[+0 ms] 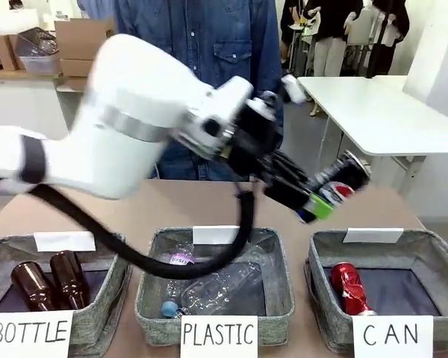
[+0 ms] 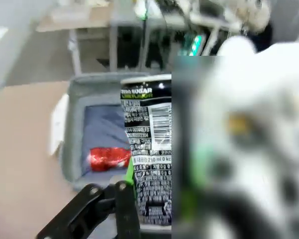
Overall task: Sort the can waste into the basket.
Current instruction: Pick up the can waste from the table and place it in the right Fabric basket.
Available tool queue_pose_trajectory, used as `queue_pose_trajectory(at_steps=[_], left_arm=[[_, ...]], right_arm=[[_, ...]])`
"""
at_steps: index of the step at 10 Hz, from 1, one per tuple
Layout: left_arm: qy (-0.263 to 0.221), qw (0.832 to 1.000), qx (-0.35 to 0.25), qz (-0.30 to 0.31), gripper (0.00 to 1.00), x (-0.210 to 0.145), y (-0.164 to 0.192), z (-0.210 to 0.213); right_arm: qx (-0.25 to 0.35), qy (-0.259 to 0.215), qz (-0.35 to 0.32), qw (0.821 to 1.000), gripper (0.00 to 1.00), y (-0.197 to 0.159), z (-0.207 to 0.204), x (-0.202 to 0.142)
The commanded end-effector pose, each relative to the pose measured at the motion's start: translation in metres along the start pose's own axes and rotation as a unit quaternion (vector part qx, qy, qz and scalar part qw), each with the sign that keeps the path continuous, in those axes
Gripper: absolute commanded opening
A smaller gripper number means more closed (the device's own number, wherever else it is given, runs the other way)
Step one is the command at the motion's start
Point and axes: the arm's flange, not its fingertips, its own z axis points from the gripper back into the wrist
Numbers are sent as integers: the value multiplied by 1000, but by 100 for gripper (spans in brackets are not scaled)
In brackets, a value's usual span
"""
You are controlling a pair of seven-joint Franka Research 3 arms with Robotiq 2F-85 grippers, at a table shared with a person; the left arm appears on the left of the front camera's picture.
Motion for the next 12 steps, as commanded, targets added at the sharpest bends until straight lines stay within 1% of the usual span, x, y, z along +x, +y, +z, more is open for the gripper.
queue_pose_trajectory(at_steps=[1, 3, 4, 6, 10, 11, 12], left_arm=[[58, 998, -7, -17, 44, 32, 53, -37], [73, 997, -3, -11, 44, 31, 68, -81], [79, 997, -4, -5, 44, 25, 72, -95], [105, 994, 8, -2, 44, 20, 71, -102], [114, 993, 2, 0, 44, 14, 70, -124], [117, 993, -4, -3, 89, 14, 69, -125], [120, 993, -1, -6, 100, 14, 69, -125]], right_arm=[[3, -3, -5, 1000, 100, 4, 0, 4], [3, -3, -5, 1000, 100, 4, 0, 4], [3, -3, -5, 1000, 100, 4, 0, 4], [3, -3, -5, 1000, 100, 4, 0, 4], [3, -3, -5, 1000, 100, 4, 0, 4], [3, -3, -5, 1000, 100, 4, 0, 4], [3, -3, -5, 1000, 100, 4, 0, 4]])
